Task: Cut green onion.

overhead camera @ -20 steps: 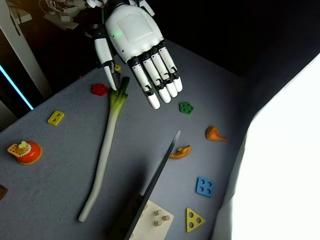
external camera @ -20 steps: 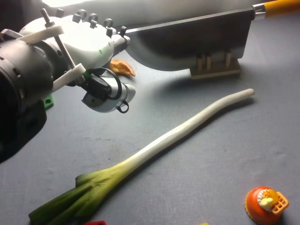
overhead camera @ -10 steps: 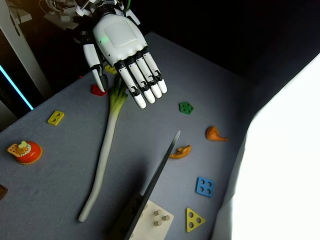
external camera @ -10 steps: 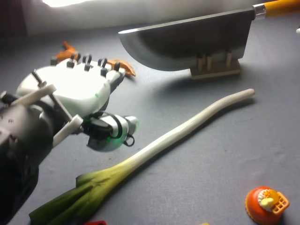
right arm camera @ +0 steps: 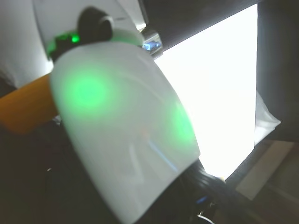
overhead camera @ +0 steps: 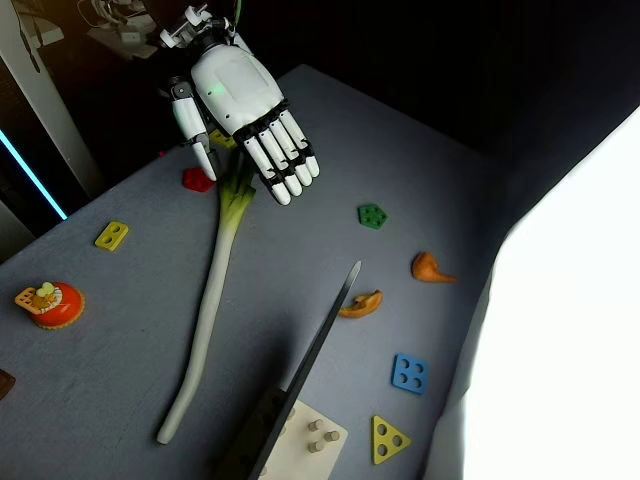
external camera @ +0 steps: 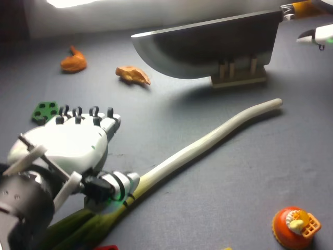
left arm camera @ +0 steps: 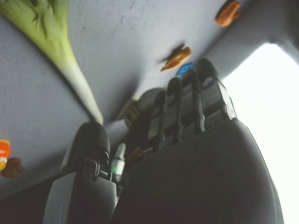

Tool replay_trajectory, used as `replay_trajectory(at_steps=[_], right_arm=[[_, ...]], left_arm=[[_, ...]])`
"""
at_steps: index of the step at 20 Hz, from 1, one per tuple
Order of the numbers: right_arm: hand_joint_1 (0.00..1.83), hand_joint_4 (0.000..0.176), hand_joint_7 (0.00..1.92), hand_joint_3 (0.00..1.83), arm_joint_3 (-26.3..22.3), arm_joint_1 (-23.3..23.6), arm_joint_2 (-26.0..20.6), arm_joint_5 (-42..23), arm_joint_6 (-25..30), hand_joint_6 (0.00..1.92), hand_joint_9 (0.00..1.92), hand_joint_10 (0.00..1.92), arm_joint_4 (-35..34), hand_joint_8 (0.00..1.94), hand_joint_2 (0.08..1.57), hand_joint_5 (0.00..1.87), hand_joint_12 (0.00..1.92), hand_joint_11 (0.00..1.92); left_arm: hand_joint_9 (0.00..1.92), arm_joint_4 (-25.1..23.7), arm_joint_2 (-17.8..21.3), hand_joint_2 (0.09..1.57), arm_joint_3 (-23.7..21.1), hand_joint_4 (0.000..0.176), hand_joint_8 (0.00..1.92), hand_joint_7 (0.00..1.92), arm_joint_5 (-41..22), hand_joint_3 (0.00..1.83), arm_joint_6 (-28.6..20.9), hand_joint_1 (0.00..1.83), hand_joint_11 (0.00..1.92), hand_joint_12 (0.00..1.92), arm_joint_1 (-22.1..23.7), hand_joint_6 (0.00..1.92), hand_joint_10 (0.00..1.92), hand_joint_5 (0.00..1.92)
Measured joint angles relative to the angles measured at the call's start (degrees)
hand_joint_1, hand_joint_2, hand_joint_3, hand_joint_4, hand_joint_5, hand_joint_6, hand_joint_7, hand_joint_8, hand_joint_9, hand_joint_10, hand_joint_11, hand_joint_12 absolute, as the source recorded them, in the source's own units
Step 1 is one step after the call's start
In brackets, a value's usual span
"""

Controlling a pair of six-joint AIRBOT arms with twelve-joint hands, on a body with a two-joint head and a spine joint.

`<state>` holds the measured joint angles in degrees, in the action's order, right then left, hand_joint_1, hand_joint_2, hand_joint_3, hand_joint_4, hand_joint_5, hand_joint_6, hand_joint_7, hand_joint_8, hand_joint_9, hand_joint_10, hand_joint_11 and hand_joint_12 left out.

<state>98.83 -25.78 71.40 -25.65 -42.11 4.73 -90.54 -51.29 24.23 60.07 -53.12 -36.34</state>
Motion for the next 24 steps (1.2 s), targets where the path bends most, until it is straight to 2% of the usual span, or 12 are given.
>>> replay_trajectory(at_steps=[2,7,9,10,13,14,19,20,21,22,23,24], right_arm=[[1.10,0.027,0.00,0.00,1.8,0.2,1.3,-0.7,0.1,0.00,0.00,0.00,-0.2,0.00,0.99,0.00,0.00,0.00],[1.12,0.017,0.00,0.00,3.6,-0.8,3.6,-1.1,1.3,0.00,0.00,0.00,0.2,0.00,1.00,0.00,0.00,0.00],[1.04,0.021,0.00,0.00,4.3,-1.0,4.1,-1.1,1.3,0.00,0.00,0.00,-0.2,0.00,1.02,0.00,0.00,0.00],[1.06,0.019,0.00,0.00,5.6,-1.5,4.5,-1.2,1.3,0.00,0.00,0.00,-0.9,0.00,1.01,0.00,0.00,0.00],[1.14,0.020,0.00,0.00,6.4,-2.0,5.1,-1.5,1.3,0.00,0.00,0.00,-1.1,0.00,0.96,0.00,0.00,0.00],[1.13,0.000,0.00,0.00,6.6,-2.3,5.4,-1.6,1.5,0.00,0.00,0.00,-1.1,0.00,0.96,0.00,0.00,0.00],[1.15,0.001,0.00,0.00,7.3,-2.7,6.0,-2.4,1.4,0.00,0.00,0.00,-1.7,0.00,0.98,0.00,0.00,0.00],[1.14,0.009,0.00,0.00,7.3,-2.7,6.0,-2.6,1.4,0.00,0.00,0.00,-1.7,0.00,1.00,0.00,0.00,0.00],[1.13,0.002,0.15,0.00,7.3,-2.7,6.0,-2.6,1.4,0.04,0.05,0.02,-1.7,0.03,1.03,0.11,0.00,0.00],[1.13,0.000,0.35,0.00,7.4,-2.7,6.0,-2.7,1.4,0.13,0.19,0.31,-1.7,0.09,1.02,0.26,0.57,0.00],[1.17,0.000,0.44,0.00,7.5,-2.7,6.0,-2.8,1.4,0.46,0.24,0.79,-1.7,0.42,1.00,0.34,1.03,0.00],[1.16,0.000,0.44,0.00,7.5,-2.7,6.1,-2.8,1.4,0.77,0.22,1.12,-1.7,0.74,1.00,0.34,1.33,0.00]], left_arm=[[0.00,-1.9,-0.3,1.35,-0.8,0.000,0.00,0.00,1.5,0.00,-2.3,0.51,0.00,0.00,-1.6,0.00,0.00,0.04],[0.00,-4.7,-3.0,1.41,-2.9,0.000,0.00,0.00,7.2,0.02,-5.6,0.45,0.00,0.00,-4.9,0.00,0.00,0.00],[0.00,-5.6,-4.0,1.39,-3.5,0.000,0.00,0.00,8.7,0.01,-6.5,0.49,0.00,0.00,-6.1,0.00,0.00,0.00],[0.00,-5.9,-5.7,1.39,-4.4,0.000,0.00,0.00,11.0,0.01,-8.6,0.48,0.00,0.00,-8.2,0.00,0.00,0.00],[0.00,-5.5,-7.7,1.36,-4.4,0.000,0.00,0.00,12.5,0.00,-9.9,0.50,0.00,0.00,-9.6,0.00,0.00,0.00],[0.00,-5.9,-8.8,1.36,-4.4,0.000,0.00,0.00,13.1,0.00,-10.3,0.51,0.00,0.00,-10.2,0.00,0.00,0.01],[0.00,-7.8,-11.5,1.37,-4.0,0.000,0.00,0.00,14.2,0.00,-11.2,0.49,0.00,0.00,-12.5,0.00,0.00,0.01],[0.00,-8.2,-11.5,1.37,-4.0,0.000,0.00,0.00,14.3,0.00,-11.5,0.49,0.00,0.00,-13.3,0.00,0.00,0.01],[0.00,-8.8,-11.5,1.37,-4.0,0.000,0.00,0.00,14.6,0.00,-11.9,0.47,0.00,0.00,-14.1,0.00,0.00,0.01],[0.00,-9.1,-11.8,1.38,-4.0,0.000,0.00,0.00,15.2,0.00,-12.9,0.43,0.00,0.00,-14.8,0.00,0.00,0.00],[0.00,-9.1,-12.2,1.37,-4.0,0.000,0.00,0.00,15.8,0.00,-13.9,0.45,0.00,0.00,-15.8,0.00,0.00,0.01],[0.00,-8.9,-12.5,1.38,-4.0,0.000,0.00,0.00,16.2,0.00,-14.5,0.45,0.00,0.00,-16.5,0.00,0.00,0.00]])
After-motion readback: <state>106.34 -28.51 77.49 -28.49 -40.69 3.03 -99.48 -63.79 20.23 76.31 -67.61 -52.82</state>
